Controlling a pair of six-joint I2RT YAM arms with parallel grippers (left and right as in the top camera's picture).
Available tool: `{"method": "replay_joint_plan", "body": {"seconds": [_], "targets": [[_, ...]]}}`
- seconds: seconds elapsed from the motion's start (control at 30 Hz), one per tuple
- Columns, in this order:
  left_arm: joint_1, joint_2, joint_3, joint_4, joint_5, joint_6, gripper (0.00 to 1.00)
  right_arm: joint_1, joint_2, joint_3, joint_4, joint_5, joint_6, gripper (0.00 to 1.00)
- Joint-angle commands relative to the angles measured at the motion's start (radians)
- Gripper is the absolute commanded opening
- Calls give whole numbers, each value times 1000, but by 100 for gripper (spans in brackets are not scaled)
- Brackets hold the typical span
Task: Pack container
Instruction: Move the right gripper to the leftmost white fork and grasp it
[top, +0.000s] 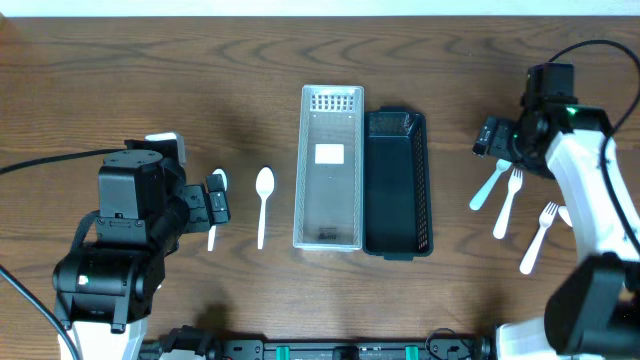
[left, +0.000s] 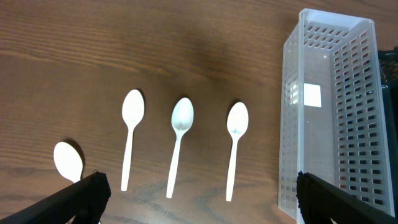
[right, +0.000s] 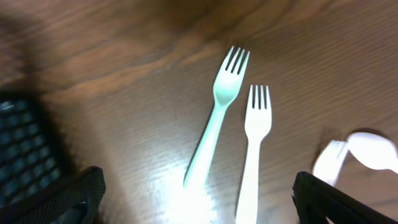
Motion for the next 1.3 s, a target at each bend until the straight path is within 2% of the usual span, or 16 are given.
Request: {"method": "replay_joint_plan", "body": {"seconds": [0.0,0.5,1.17,1.27], "targets": [[4,-2,20,-2,-11,-2,98,-7,64,17,12,13,61,99],[4,-2,20,-2,-11,-2,98,-6,291,17,60,-43,92,99],[4,-2,20,-2,-11,-2,98,-6,341,-45,124,-43,88,99],[4,-2,20,-2,-11,-2,98,-6,341,-45,126,-43,88,90]]}}
